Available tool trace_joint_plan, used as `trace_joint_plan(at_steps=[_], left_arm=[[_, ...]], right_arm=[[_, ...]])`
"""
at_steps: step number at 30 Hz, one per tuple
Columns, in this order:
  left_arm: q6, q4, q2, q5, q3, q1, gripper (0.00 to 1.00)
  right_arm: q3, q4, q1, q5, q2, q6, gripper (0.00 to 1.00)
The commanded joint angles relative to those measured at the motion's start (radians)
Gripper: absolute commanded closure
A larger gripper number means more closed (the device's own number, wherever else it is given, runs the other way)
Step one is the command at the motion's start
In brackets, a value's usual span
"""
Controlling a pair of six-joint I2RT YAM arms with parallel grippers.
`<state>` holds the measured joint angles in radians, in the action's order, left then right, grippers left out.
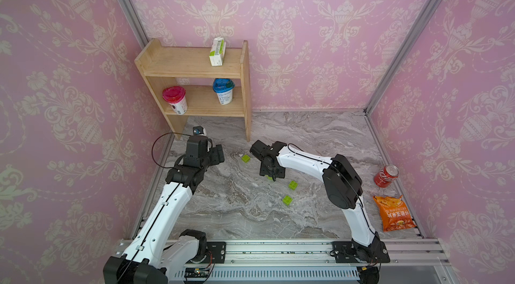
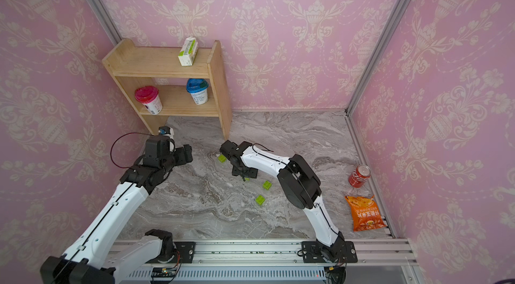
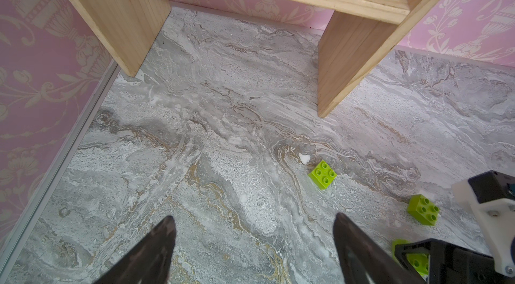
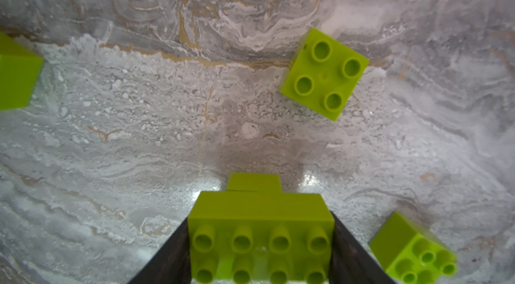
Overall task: Assemble the letter v with lego
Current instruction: Assemble the lego brick with the lego brick.
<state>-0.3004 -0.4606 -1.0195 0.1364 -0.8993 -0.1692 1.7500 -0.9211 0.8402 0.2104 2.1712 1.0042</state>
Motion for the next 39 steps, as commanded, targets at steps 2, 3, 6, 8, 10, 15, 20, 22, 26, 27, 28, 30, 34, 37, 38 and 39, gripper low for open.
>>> trace_joint_plan(at_steps=[2,3,6,8,10,15,20,22,26,27,28,30,34,37,38,39], left_arm=[[0.018,0.010,0.030,0.007,0.013,-0.007,0.11],[0.020,0.011,0.032,0.008,0.014,-0.008,0.11],[0.020,0.014,0.035,0.006,0.016,-0.007,0.11],[0.019,0.015,0.035,0.003,0.017,-0.008,0.11],[0.017,0.016,0.035,0.001,0.017,-0.007,0.11],[0.020,0.017,0.041,0.006,0.017,-0.008,0.11],[0.020,0.021,0.046,0.005,0.020,-0.006,0.11],[0.020,0.020,0.045,0.003,0.020,-0.007,0.11],[0.020,0.022,0.044,0.004,0.020,-0.006,0.11],[0.020,0.023,0.043,0.004,0.020,-0.006,0.11],[0.021,0.023,0.042,0.004,0.021,-0.007,0.11],[0.023,0.023,0.041,0.004,0.022,-0.006,0.11],[0.025,0.020,0.042,0.009,0.023,-0.006,0.11],[0.026,0.019,0.041,0.005,0.022,-0.006,0.11],[0.025,0.019,0.039,0.002,0.021,-0.008,0.11],[0.024,0.014,0.038,0.003,0.018,-0.007,0.11]], right_arm=[[0.008,-0.100,0.013,-0.009,0.066,0.046,1.00],[0.006,-0.101,0.015,-0.010,0.069,0.050,1.00],[0.006,-0.097,0.022,-0.015,0.077,0.065,1.00],[0.007,-0.089,0.028,-0.018,0.076,0.076,1.00],[0.011,-0.087,0.033,-0.026,0.082,0.083,1.00],[-0.002,-0.065,0.029,-0.043,0.089,0.085,1.00],[-0.002,-0.046,0.018,-0.054,0.093,0.087,1.00],[0.034,-0.066,0.024,-0.055,0.114,0.085,1.00],[0.073,-0.084,0.041,-0.060,0.146,0.087,1.00],[0.073,-0.090,0.042,-0.057,0.151,0.084,1.00],[0.062,-0.093,0.043,-0.054,0.151,0.077,1.00],[0.031,-0.078,0.042,-0.043,0.137,0.049,1.00],[-0.011,-0.101,0.032,0.018,0.107,-0.101,1.00],[-0.060,-0.104,0.010,0.020,0.079,-0.190,1.00],[-0.087,-0.083,0.007,0.008,0.062,-0.209,1.00],[-0.111,-0.065,0.002,0.003,0.043,-0.218,1.00]])
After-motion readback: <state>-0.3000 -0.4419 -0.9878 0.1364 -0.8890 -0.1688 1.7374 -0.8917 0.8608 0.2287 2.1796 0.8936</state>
